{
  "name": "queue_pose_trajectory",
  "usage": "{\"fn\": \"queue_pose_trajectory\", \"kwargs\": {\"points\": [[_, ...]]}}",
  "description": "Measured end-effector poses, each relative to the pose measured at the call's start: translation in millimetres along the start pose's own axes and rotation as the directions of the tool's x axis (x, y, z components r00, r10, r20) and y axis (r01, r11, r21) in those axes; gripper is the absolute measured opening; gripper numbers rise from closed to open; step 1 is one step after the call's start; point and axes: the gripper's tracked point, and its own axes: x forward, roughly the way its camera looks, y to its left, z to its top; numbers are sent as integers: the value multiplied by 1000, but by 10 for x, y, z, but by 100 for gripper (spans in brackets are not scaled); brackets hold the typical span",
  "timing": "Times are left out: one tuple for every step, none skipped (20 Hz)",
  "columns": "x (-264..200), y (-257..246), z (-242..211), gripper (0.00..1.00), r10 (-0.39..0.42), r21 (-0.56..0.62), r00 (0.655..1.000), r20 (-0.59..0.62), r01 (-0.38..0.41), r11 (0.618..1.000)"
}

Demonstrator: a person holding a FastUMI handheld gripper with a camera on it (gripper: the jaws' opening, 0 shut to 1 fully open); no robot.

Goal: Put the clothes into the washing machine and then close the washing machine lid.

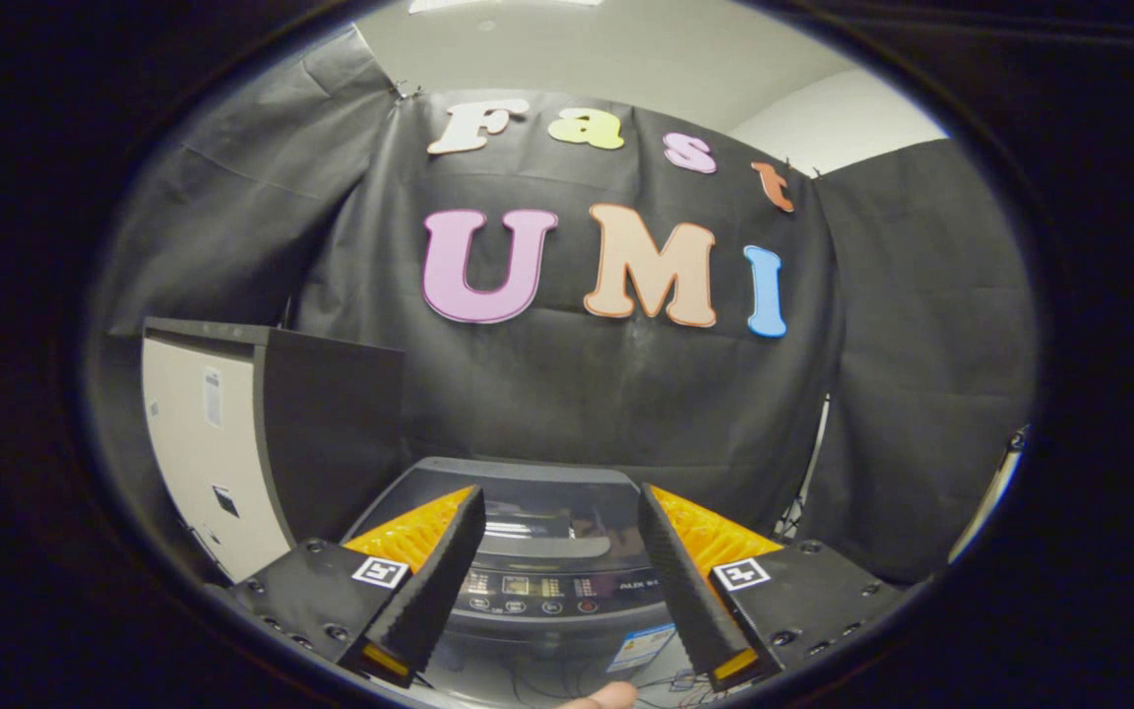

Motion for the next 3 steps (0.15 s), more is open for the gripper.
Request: {"fn": "queue_pose_trajectory", "kwargs": {"points": [[-14, -12, -14, 96, 10, -5, 1000, -3, -10, 1000], [-35, -28, -47, 96, 14, -12, 1000, -12, -15, 1000], [-76, -57, -80, 96, 17, -20, 1000, -21, -17, 1000]]}}
